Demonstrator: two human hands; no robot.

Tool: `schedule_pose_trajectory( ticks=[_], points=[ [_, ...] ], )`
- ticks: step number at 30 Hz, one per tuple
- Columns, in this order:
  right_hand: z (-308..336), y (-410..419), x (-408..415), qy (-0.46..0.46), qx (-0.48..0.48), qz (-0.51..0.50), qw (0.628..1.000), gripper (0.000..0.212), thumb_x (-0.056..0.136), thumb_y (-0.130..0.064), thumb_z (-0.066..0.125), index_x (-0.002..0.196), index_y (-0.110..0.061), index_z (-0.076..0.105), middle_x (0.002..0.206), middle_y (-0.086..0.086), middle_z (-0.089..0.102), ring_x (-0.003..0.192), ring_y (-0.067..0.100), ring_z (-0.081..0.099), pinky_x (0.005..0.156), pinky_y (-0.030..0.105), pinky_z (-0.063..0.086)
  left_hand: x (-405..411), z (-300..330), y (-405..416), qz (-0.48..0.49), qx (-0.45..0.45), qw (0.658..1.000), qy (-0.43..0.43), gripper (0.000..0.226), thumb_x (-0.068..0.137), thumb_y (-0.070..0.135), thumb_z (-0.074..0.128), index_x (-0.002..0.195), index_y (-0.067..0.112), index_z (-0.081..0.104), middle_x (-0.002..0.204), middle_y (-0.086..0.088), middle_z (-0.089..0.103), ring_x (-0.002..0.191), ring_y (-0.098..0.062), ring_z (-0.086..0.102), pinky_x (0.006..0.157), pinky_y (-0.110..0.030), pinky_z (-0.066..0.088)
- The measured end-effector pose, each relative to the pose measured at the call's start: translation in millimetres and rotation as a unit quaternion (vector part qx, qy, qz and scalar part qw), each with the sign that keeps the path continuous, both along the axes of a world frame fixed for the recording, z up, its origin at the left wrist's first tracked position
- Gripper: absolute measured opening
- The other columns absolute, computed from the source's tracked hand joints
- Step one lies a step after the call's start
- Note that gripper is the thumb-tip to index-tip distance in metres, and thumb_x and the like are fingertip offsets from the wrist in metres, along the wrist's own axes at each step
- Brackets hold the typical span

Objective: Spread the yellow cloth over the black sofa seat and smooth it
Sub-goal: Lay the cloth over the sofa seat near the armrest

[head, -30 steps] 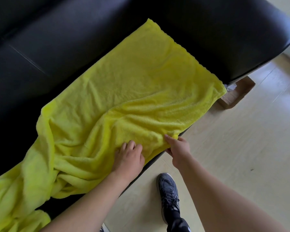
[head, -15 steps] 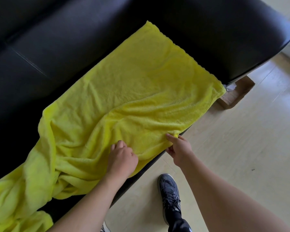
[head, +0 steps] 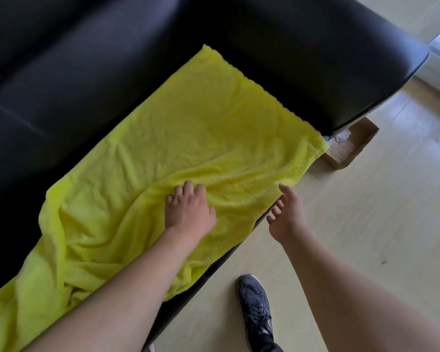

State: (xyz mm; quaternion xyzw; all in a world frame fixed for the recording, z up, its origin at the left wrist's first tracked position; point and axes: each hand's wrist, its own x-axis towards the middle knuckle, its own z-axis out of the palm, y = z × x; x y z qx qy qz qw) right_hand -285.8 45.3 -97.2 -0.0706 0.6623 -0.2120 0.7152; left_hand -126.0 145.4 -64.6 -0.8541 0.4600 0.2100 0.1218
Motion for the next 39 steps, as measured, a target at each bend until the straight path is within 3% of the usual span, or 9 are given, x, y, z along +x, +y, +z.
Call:
schedule_pose_trajectory(
  ticks=[4, 10, 15, 21, 24, 28, 31, 33, 39],
  points=[
    [12, -47, -7, -0.033, -0.012, -0.064, 0.997, 0.021, 0.087, -0.04, 0.059, 0.087, -0.019, 0.06, 0.06, -0.007, 0.049, 0.054, 0.01, 0.045, 0.056, 0.023, 0.035, 18, 7, -55, 0.019, 0.006, 1.0, 0.01, 0.04, 0.088, 0.03, 0.047, 0.125, 0.015, 0.047, 0.129, -0.008, 0.045, 0.124, -0.03, 0.04, 0.098, -0.041, 0.035],
    [42, -106, -8, -0.076, -0.045, -0.074, 0.993, 0.033, 0.095, -0.039, 0.054, 0.121, -0.018, 0.054, 0.1, 0.005, 0.068, 0.091, 0.023, 0.066, 0.07, 0.037, 0.051, 39, 26, -134, -0.001, 0.001, 0.999, 0.047, 0.042, 0.092, 0.023, 0.042, 0.133, 0.016, 0.044, 0.139, -0.01, 0.042, 0.129, -0.032, 0.036, 0.104, -0.042, 0.034],
    [60, -131, 0, -0.061, -0.129, 0.007, 0.99, 0.009, 0.093, -0.022, 0.053, 0.098, -0.016, 0.056, 0.116, 0.018, 0.063, 0.106, 0.034, 0.063, 0.093, 0.047, 0.05, 50, 35, -207, -0.07, -0.031, 0.986, 0.151, 0.061, 0.086, 0.004, 0.037, 0.146, 0.018, 0.035, 0.153, -0.005, 0.031, 0.139, -0.027, 0.025, 0.113, -0.04, 0.028],
    [83, -144, 13, -0.1, -0.199, 0.004, 0.975, 0.031, 0.079, 0.008, 0.042, 0.096, -0.012, 0.059, 0.1, 0.014, 0.06, 0.091, 0.035, 0.061, 0.088, 0.053, 0.051, 49, 50, -279, -0.203, -0.03, 0.96, 0.189, 0.094, 0.075, -0.007, 0.041, 0.154, 0.032, 0.01, 0.162, 0.009, 0.008, 0.149, -0.02, -0.001, 0.121, -0.04, 0.006],
    [93, -146, 19, -0.087, -0.175, -0.016, 0.981, 0.048, 0.076, 0.009, 0.04, 0.11, -0.015, 0.063, 0.108, 0.012, 0.066, 0.097, 0.033, 0.063, 0.085, 0.049, 0.055, 47, 43, -296, -0.281, 0.029, 0.948, 0.149, 0.082, 0.078, 0.009, 0.053, 0.15, 0.035, 0.026, 0.162, 0.004, 0.009, 0.149, -0.02, -0.003, 0.121, -0.043, -0.005],
    [102, -143, 17, -0.105, -0.134, -0.049, 0.984, 0.035, 0.084, -0.003, 0.045, 0.109, -0.02, 0.064, 0.113, 0.01, 0.067, 0.104, 0.032, 0.063, 0.093, 0.051, 0.05, 51, 41, -294, -0.324, 0.082, 0.936, 0.112, 0.025, 0.079, 0.023, 0.052, 0.099, 0.025, 0.067, 0.116, -0.002, 0.063, 0.128, -0.024, 0.043, 0.12, -0.045, 0.0],
    [103, -135, 15, -0.13, -0.098, -0.054, 0.985, 0.025, 0.094, -0.023, 0.056, 0.117, -0.019, 0.063, 0.114, 0.009, 0.07, 0.104, 0.031, 0.067, 0.09, 0.05, 0.053, 70, 65, -284, -0.286, 0.099, 0.941, 0.151, 0.014, 0.08, 0.021, 0.05, 0.071, 0.016, 0.06, 0.077, -0.001, 0.063, 0.083, -0.027, 0.059, 0.089, -0.036, 0.048],
    [99, -122, 20, -0.129, -0.072, -0.059, 0.987, 0.026, 0.096, -0.024, 0.057, 0.121, -0.02, 0.063, 0.112, 0.009, 0.071, 0.101, 0.031, 0.069, 0.083, 0.049, 0.056, 90, 88, -286, -0.357, 0.109, 0.926, 0.051, 0.013, 0.08, 0.026, 0.049, 0.076, 0.017, 0.058, 0.086, -0.003, 0.066, 0.083, -0.028, 0.061, 0.072, -0.032, 0.049],
    [74, -107, 29, -0.106, 0.009, -0.112, 0.988, 0.027, 0.096, -0.025, 0.058, 0.122, -0.027, 0.051, 0.113, 0.007, 0.062, 0.102, 0.033, 0.064, 0.086, 0.054, 0.054, 132, 115, -330, -0.454, 0.037, 0.855, -0.248, 0.018, 0.087, 0.024, 0.037, 0.1, 0.019, 0.048, 0.102, -0.006, 0.066, 0.095, -0.027, 0.057, 0.086, -0.039, 0.03]
  ],
)
